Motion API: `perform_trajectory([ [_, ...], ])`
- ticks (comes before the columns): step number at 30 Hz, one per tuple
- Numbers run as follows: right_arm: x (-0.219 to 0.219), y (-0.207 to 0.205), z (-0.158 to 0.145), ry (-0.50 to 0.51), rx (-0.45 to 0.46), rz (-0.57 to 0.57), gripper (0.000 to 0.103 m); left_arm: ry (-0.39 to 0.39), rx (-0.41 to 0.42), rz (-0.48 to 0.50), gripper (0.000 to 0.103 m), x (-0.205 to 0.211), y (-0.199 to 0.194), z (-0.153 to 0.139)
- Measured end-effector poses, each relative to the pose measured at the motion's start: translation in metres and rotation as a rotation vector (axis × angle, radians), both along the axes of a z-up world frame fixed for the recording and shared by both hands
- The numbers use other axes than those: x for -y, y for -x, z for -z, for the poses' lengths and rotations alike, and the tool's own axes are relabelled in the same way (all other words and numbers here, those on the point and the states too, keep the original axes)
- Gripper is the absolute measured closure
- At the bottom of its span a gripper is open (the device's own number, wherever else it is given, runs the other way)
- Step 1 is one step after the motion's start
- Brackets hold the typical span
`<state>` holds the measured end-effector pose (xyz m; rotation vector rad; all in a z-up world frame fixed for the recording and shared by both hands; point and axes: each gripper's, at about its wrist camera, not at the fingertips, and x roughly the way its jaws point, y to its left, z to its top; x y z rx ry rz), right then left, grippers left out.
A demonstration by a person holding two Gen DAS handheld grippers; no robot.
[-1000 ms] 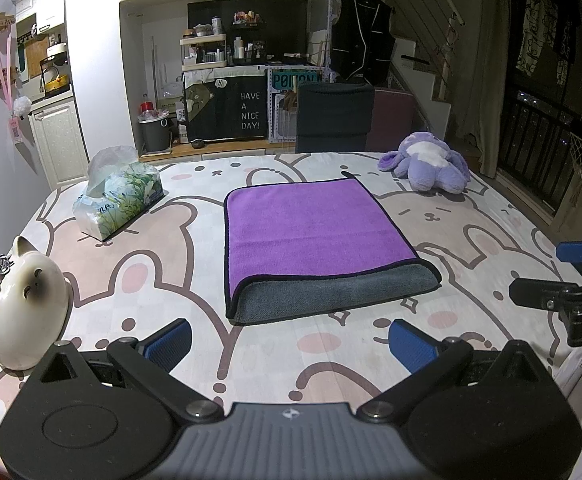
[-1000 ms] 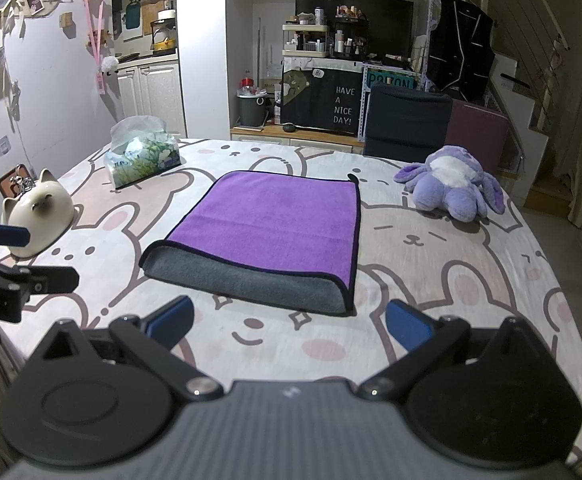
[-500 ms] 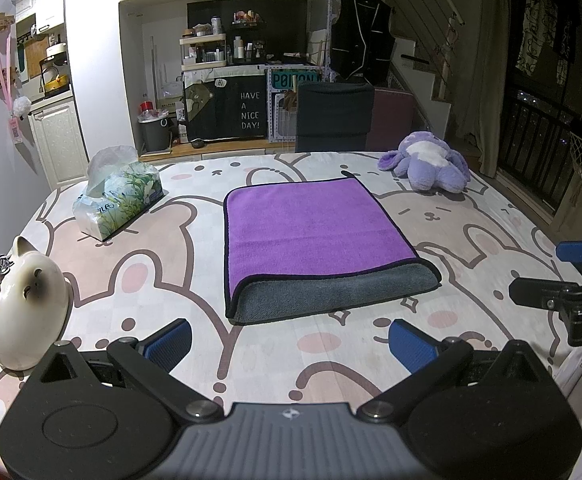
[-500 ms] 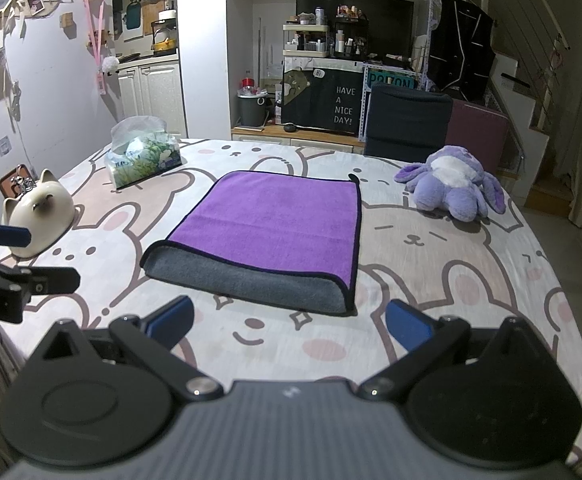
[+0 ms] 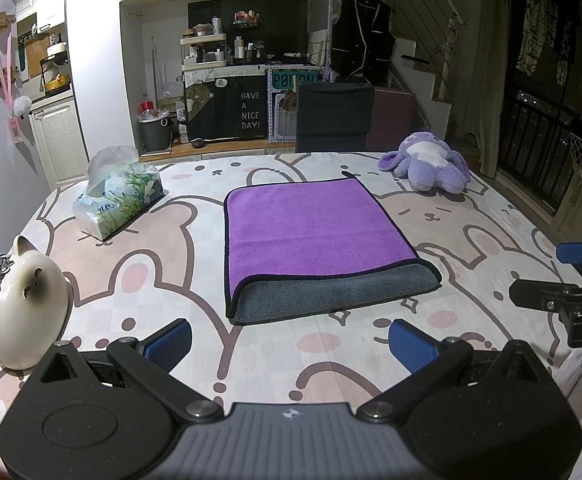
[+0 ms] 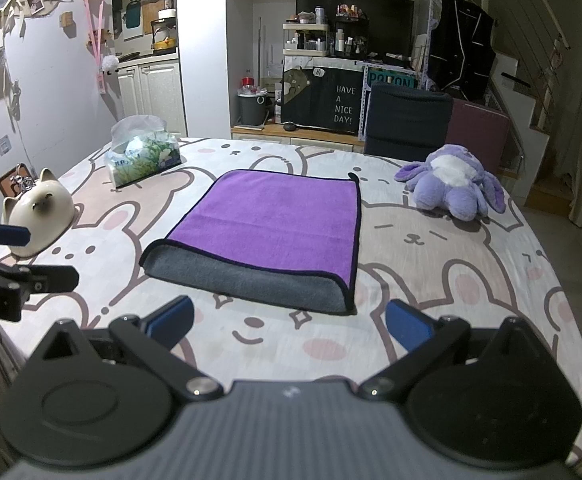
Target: Fold towel
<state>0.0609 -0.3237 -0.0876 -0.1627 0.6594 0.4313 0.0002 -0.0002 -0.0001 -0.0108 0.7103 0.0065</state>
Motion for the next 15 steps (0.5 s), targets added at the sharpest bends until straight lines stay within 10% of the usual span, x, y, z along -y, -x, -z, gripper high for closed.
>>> perform_trajectory([
  [15,0.0017,-0.0012,-0.0032,0.011,0.004,0.01,0.0,-0.026,-0.004,-0.014,0.0,-0.0024,-0.005,-0.0025],
])
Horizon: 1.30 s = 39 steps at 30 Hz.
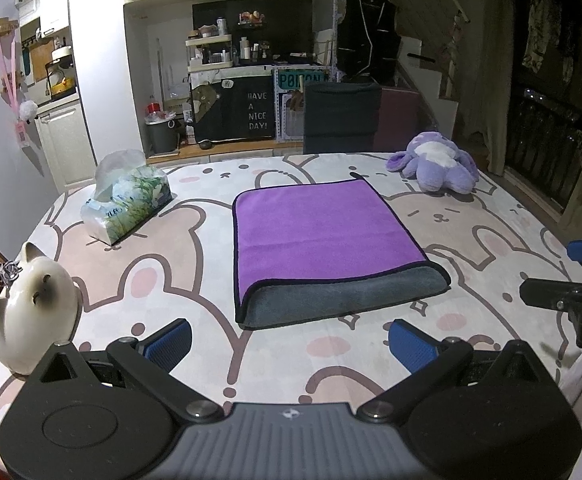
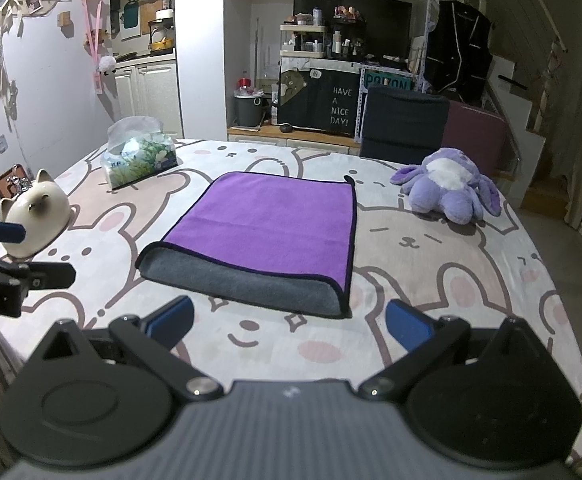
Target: Fold towel
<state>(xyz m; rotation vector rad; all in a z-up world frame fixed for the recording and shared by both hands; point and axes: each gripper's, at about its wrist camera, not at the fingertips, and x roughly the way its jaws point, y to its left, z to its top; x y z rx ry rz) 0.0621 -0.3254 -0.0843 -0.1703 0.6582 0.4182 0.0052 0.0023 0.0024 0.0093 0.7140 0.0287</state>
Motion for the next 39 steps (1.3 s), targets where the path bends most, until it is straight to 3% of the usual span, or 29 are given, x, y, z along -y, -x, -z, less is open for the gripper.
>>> perform_trajectory([
  [13,0.001,-0.015,-0.007,0.024,0.01,0.025,0.0,-0.004,0.021,-0.005,0.0,-0.006,-0.023,-0.02],
  [21,0.001,-0.037,-0.01,0.04,0.024,0.013,0.0,-0.01,0.042,0.065,0.0,-0.007,-0.048,-0.026],
  [39,-0.014,-0.081,-0.001,0.095,-0.007,-0.094,0.0,-0.019,-0.018,0.127,0.0,-0.021,-0.101,0.007],
])
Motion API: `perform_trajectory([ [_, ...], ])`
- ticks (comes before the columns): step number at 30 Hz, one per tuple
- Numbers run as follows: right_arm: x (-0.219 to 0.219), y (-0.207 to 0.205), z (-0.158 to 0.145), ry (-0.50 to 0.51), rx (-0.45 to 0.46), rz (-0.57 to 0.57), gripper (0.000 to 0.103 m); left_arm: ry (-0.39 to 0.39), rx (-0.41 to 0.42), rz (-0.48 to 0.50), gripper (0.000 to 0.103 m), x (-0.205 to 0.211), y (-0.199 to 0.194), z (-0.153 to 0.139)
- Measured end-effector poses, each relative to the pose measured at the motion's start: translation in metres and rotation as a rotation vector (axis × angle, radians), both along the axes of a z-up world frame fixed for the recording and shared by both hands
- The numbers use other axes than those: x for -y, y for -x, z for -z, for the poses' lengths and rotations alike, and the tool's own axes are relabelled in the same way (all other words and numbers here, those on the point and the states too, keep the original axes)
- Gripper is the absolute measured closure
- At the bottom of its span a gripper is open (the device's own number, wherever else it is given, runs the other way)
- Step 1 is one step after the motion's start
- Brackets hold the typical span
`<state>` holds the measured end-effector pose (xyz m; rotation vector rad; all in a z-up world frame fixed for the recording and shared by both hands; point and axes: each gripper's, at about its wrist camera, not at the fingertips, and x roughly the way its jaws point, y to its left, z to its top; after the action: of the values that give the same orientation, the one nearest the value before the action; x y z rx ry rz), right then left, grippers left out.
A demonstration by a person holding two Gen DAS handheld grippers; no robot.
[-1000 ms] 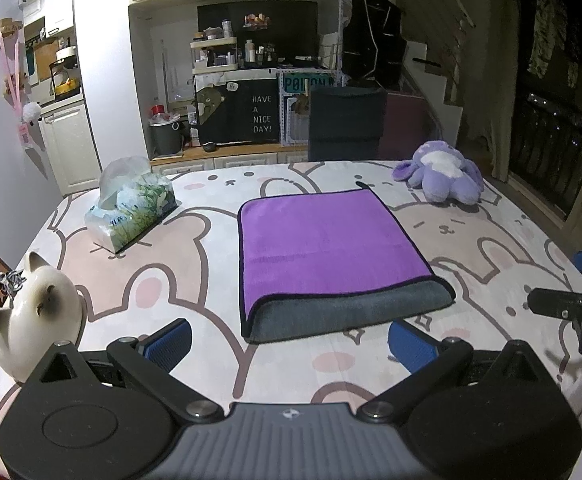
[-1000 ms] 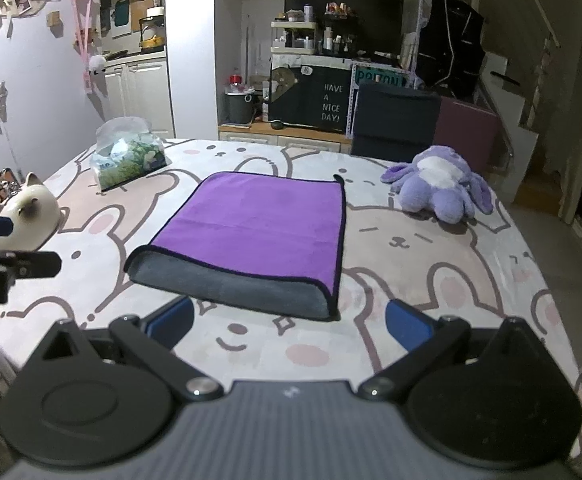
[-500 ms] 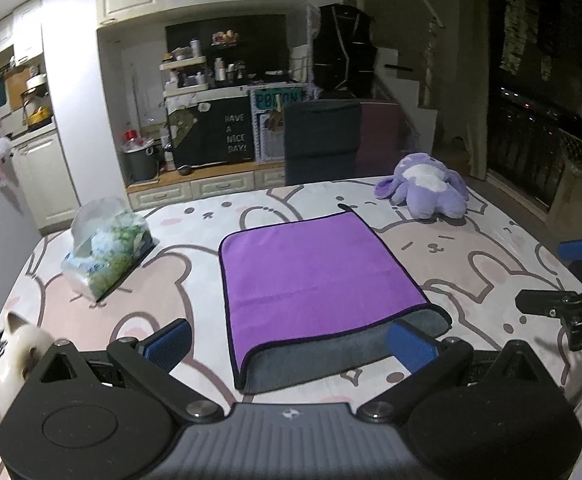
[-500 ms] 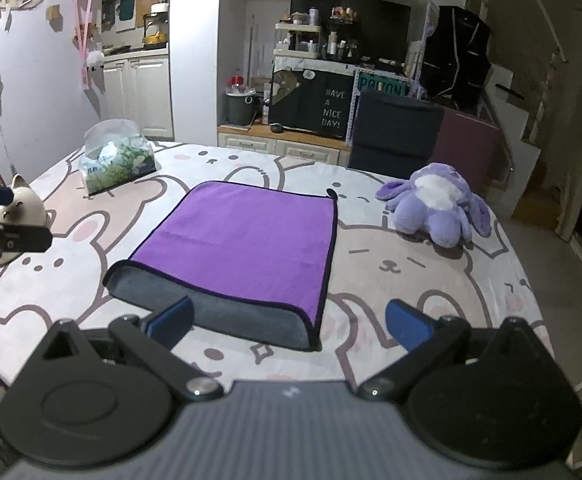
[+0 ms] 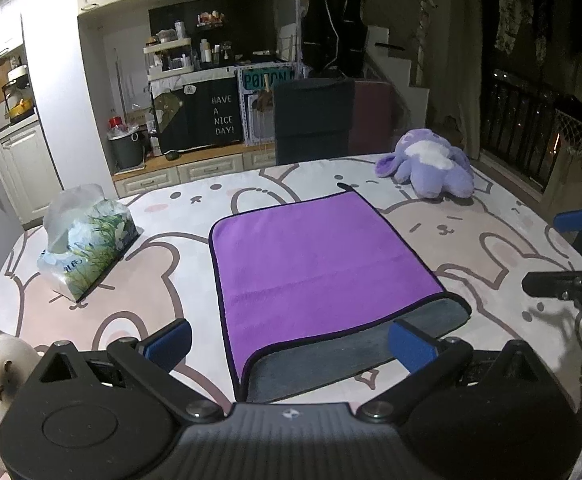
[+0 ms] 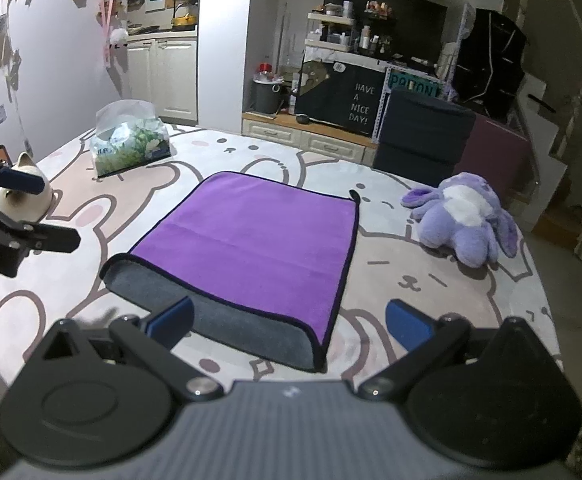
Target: Fold towel
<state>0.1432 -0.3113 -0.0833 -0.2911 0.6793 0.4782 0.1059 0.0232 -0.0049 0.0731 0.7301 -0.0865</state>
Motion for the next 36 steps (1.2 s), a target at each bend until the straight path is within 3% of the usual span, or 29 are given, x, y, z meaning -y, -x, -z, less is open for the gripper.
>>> perform_trajectory([
  [13,-0.005,-0.038,0.022,-0.037,-0.034,-0.011,0.0,0.037,-0.019,0.047,0.001,-0.019,-0.031,0.033],
  [21,-0.008,-0.043,0.041,-0.028,0.041,-0.023,0.0,0.053,-0.081,0.079,0.009,-0.028,-0.048,0.057],
  [31,-0.008,-0.063,0.071,-0.021,-0.018,-0.02,0.0,0.068,-0.193,0.109,0.036,-0.037,-0.068,0.086],
  [36,-0.005,-0.074,0.083,-0.043,-0.053,-0.088,0.0,0.083,-0.233,0.091,0.047,-0.045,-0.076,0.096],
])
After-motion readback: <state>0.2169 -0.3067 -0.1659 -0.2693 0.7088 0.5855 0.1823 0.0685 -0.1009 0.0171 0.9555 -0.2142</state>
